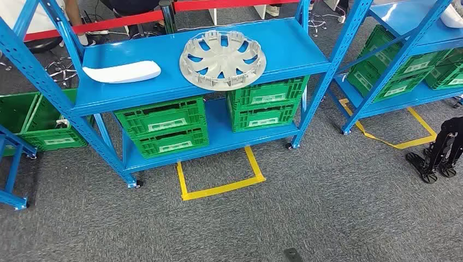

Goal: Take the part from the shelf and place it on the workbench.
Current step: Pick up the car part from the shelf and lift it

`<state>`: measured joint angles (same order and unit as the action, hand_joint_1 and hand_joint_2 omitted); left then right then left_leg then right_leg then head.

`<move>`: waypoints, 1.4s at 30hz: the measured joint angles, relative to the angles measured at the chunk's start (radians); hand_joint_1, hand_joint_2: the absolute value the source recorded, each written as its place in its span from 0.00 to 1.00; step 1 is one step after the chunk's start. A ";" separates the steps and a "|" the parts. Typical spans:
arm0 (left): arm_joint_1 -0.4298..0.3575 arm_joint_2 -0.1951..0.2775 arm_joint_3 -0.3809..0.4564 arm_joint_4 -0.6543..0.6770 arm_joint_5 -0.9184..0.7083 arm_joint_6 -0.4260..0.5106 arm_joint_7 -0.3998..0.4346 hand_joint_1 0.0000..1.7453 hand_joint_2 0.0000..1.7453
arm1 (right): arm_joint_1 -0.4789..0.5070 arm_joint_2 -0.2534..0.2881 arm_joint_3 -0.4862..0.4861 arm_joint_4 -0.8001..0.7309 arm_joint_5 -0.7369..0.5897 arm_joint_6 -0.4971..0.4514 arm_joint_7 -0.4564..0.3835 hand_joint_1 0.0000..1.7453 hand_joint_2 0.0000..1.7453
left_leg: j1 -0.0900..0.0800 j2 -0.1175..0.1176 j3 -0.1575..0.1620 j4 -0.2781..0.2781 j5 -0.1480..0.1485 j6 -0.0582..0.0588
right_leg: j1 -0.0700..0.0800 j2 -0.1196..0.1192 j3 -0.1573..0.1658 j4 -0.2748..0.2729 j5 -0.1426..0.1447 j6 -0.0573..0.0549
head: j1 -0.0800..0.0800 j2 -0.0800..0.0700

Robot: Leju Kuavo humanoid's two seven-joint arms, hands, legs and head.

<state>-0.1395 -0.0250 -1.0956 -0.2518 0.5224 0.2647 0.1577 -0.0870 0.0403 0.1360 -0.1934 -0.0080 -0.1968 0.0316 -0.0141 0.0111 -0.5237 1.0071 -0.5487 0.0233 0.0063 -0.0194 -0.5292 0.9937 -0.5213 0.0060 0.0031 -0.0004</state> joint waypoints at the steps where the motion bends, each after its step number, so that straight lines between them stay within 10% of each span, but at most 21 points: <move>1: 0.000 0.000 0.000 0.000 0.000 0.000 0.000 0.00 1.00 | 0.000 -0.002 0.000 0.000 -0.001 0.000 -0.001 0.00 1.00 | 0.000 0.000 0.000 0.000 0.000 0.000 | 0.000 0.000 0.000 0.000 0.000 0.000 | 0.001 0.000; 19: 0.001 0.008 0.000 0.000 0.023 0.006 -0.005 0.00 1.00 | -0.009 -0.041 -0.011 -0.004 -0.061 -0.032 -0.113 0.00 1.00 | -0.001 0.001 0.000 0.000 0.000 0.000 | -0.002 0.000 0.001 0.000 0.000 0.001 | 0.002 0.000; 23: 0.007 0.011 0.001 0.000 0.070 0.006 0.016 0.00 1.00 | -0.050 -0.118 -0.031 -0.089 -0.168 -0.102 -0.264 0.00 1.00 | -0.004 0.008 0.001 0.000 0.001 0.002 | -0.004 0.002 0.001 0.000 0.002 0.003 | 0.000 0.000; 29: 0.008 0.018 0.004 0.000 0.101 -0.010 0.041 0.00 1.00 | -0.010 -0.291 -0.038 -0.613 -0.066 -0.326 -0.101 0.00 1.00 | -0.007 0.018 -0.001 0.000 0.001 0.007 | -0.006 0.004 0.002 0.000 0.004 0.007 | 0.004 0.000; 33: 0.014 0.025 0.006 0.002 0.121 0.000 -0.014 0.00 0.00 | -0.025 -0.354 -0.010 -1.075 0.381 -0.261 0.113 0.00 1.00 | -0.007 0.032 -0.001 0.000 0.000 0.008 | -0.007 0.011 0.001 0.002 0.006 0.007 | 0.005 0.000; 36: 0.015 0.028 0.008 0.005 0.138 0.005 -0.020 0.00 0.00 | -0.051 -0.365 0.054 -1.377 0.606 -0.202 0.233 0.00 1.00 | -0.006 0.028 0.002 0.000 0.000 0.008 | -0.006 0.011 0.000 0.001 0.006 0.007 | 0.001 0.000; 42: 0.025 0.038 0.022 0.008 0.177 0.012 -0.012 0.00 0.00 | -0.011 -0.415 0.127 -1.745 0.449 -0.275 0.182 0.00 1.00 | -0.006 0.011 0.001 0.000 0.002 0.007 | -0.005 0.003 0.000 0.002 0.004 0.006 | 0.000 0.000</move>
<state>-0.1149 0.0128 -1.0737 -0.2442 0.6996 0.2765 0.1458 -0.0982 -0.3752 0.2628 -1.9388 0.4414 -0.4723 0.2141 -0.0197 0.0219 -0.5222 1.0072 -0.5469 0.0300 0.0009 -0.0160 -0.5290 0.9953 -0.5173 0.0117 0.0031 -0.0004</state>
